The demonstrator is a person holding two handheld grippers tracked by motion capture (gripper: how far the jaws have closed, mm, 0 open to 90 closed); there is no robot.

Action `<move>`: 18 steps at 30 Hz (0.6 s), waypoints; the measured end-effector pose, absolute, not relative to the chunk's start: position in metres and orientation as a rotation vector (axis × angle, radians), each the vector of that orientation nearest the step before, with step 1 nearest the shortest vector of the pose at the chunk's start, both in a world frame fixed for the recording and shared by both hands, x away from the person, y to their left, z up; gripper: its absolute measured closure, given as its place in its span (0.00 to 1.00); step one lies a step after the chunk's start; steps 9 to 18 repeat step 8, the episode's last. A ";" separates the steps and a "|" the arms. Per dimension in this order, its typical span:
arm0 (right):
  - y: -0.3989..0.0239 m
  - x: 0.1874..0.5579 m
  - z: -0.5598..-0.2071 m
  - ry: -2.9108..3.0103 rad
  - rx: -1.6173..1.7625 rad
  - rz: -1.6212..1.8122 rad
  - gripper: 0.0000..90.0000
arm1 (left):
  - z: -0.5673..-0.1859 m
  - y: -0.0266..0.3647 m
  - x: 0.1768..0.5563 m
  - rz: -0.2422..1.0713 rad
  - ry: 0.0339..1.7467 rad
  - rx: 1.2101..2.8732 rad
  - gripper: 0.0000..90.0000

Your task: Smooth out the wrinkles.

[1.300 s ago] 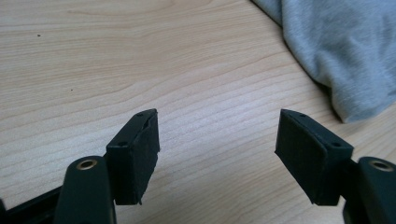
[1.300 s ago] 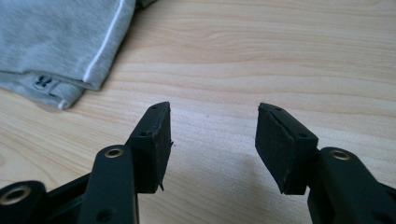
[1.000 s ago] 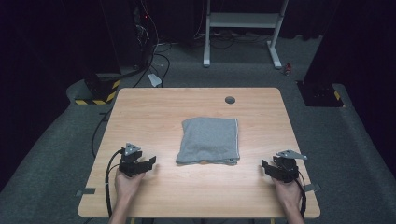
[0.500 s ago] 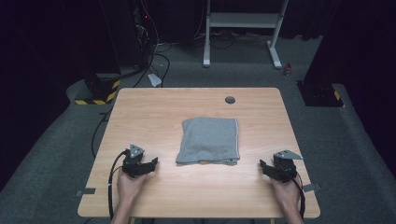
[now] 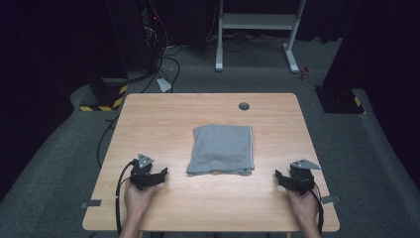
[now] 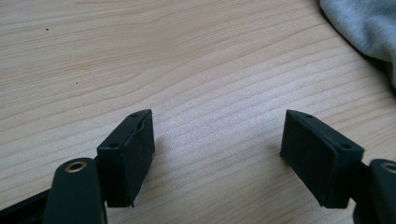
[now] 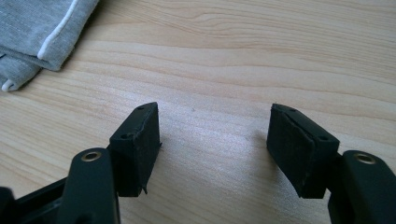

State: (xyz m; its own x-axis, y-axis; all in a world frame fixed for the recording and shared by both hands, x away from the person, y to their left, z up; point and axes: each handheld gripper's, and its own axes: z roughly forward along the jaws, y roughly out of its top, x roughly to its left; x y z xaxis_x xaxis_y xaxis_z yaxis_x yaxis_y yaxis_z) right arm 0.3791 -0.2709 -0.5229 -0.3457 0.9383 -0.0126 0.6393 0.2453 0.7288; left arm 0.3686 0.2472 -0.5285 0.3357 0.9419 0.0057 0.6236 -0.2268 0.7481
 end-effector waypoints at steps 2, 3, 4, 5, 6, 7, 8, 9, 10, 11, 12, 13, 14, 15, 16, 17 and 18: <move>-0.271 0.379 -0.523 2.073 1.435 0.886 0.38 | -0.528 0.247 0.369 0.622 1.371 1.947 0.29; -0.271 0.379 -0.523 2.073 1.437 0.886 0.38 | -0.528 0.247 0.369 0.622 1.371 1.947 0.29; -0.271 0.379 -0.523 2.073 1.437 0.886 0.38 | -0.528 0.247 0.369 0.621 1.371 1.946 0.29; -0.271 0.379 -0.523 2.073 1.436 0.886 0.38 | -0.529 0.247 0.369 0.621 1.373 1.943 0.29; -0.271 0.379 -0.523 2.073 1.437 0.886 0.38 | -0.528 0.247 0.369 0.620 1.376 1.943 0.29; -0.271 0.379 -0.523 2.074 1.435 0.886 0.38 | -0.528 0.247 0.368 0.620 1.373 1.940 0.29; -0.271 0.379 -0.523 2.073 1.435 0.886 0.38 | -0.528 0.247 0.368 0.616 1.368 1.941 0.32; -0.271 0.379 -0.523 2.073 1.435 0.886 0.38 | -0.528 0.247 0.368 0.616 1.368 1.941 0.32; -0.271 0.379 -0.523 2.073 1.435 0.886 0.38 | -0.528 0.247 0.368 0.616 1.368 1.941 0.32; -0.271 0.379 -0.523 2.073 1.435 0.886 0.38 | -0.528 0.247 0.368 0.616 1.368 1.941 0.32; -0.271 0.379 -0.523 2.073 1.435 0.886 0.38 | -0.528 0.247 0.368 0.616 1.368 1.941 0.32; -0.271 0.379 -0.523 2.073 1.435 0.886 0.38 | -0.528 0.247 0.368 0.616 1.368 1.941 0.32; -0.271 0.379 -0.523 2.073 1.435 0.886 0.38 | -0.528 0.247 0.368 0.616 1.368 1.941 0.32; -0.271 0.379 -0.523 2.073 1.435 0.886 0.38 | -0.528 0.247 0.368 0.616 1.368 1.941 0.32; -0.271 0.379 -0.523 2.073 1.435 0.886 0.38 | -0.528 0.247 0.368 0.616 1.368 1.941 0.32; -0.271 0.379 -0.523 2.073 1.435 0.886 0.38 | -0.528 0.247 0.368 0.616 1.368 1.941 0.32; -0.271 0.379 -0.523 2.073 1.435 0.886 0.38 | -0.528 0.247 0.368 0.616 1.368 1.941 0.32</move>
